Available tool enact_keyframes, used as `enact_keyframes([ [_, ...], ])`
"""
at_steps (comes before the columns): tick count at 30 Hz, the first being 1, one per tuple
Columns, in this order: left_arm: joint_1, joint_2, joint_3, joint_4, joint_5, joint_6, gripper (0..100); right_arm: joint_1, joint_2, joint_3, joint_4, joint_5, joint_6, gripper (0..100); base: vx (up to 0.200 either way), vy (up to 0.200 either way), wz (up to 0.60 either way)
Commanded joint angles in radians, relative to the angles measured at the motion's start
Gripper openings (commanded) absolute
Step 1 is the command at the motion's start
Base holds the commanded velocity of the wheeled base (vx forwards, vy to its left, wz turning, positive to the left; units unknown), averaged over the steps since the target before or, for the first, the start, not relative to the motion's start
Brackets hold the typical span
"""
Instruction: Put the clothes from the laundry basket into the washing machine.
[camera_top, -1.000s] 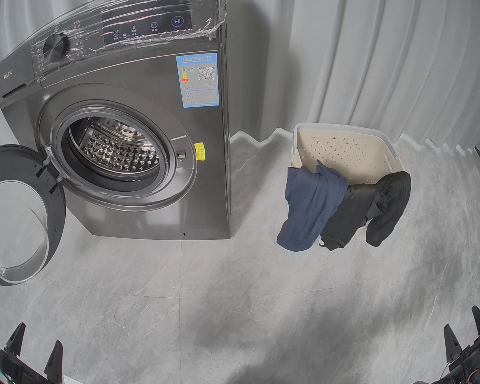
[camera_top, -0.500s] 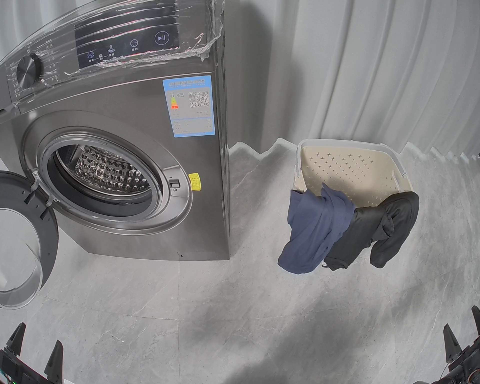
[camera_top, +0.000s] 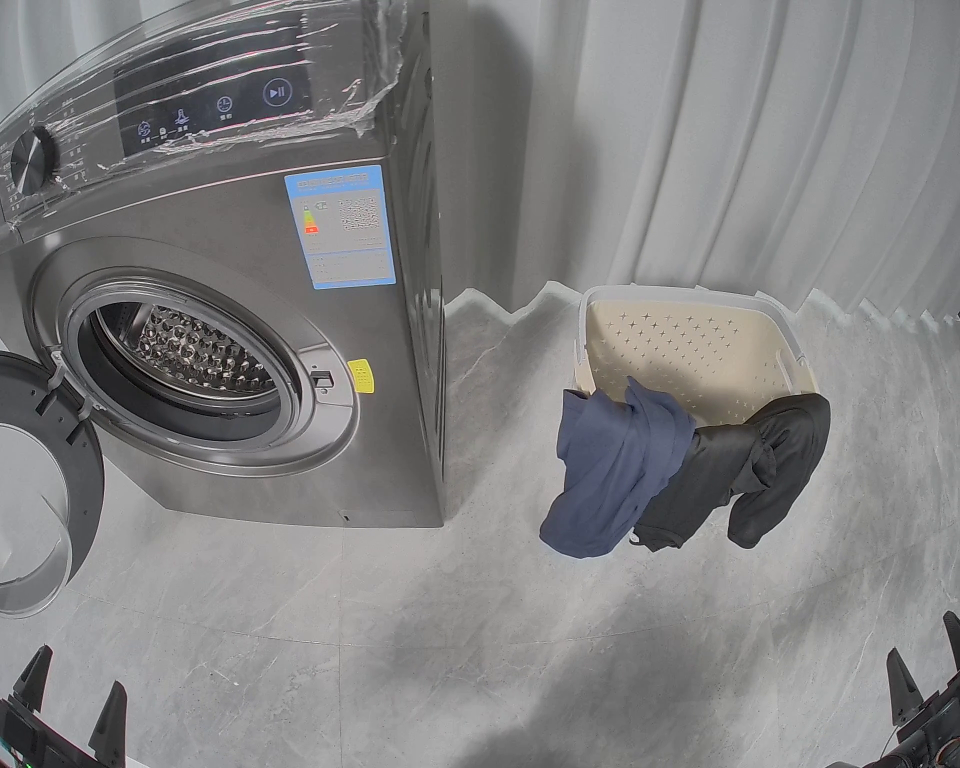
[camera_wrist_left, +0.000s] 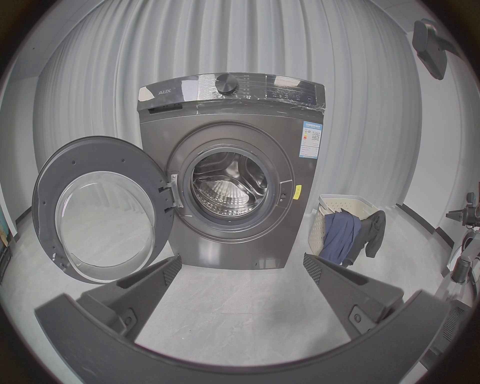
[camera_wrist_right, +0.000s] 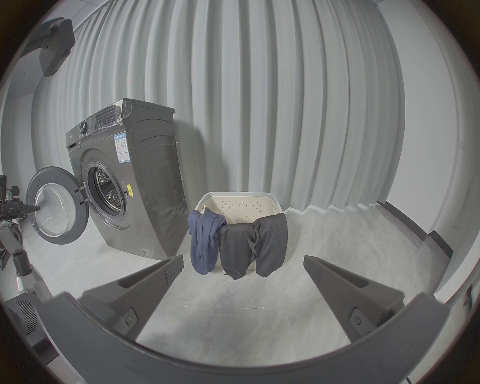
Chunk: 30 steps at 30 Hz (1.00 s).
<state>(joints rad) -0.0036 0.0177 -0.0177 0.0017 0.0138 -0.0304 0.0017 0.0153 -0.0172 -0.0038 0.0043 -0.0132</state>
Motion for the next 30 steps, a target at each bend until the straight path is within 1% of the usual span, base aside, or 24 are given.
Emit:
enact_keyframes([
  [1, -0.001, -0.013, 0.015, 0.000, 0.002, 0.000, 100, 0.000, -0.014, 0.017, -0.001, 0.000, -0.001, 100, 0.000, -0.200, 0.00],
  [15, 0.001, -0.013, 0.015, -0.002, 0.003, -0.006, 100, 0.000, -0.014, 0.017, -0.001, 0.000, -0.001, 100, 0.000, -0.200, 0.00],
  [27, 0.001, -0.013, 0.015, 0.000, 0.003, -0.006, 100, 0.000, -0.014, 0.017, -0.001, 0.000, -0.001, 100, 0.000, 0.000, 0.00],
  [30, 0.001, -0.013, 0.015, -0.002, 0.003, -0.006, 100, 0.000, -0.014, 0.017, -0.001, 0.000, -0.001, 100, 0.000, -0.200, 0.00],
])
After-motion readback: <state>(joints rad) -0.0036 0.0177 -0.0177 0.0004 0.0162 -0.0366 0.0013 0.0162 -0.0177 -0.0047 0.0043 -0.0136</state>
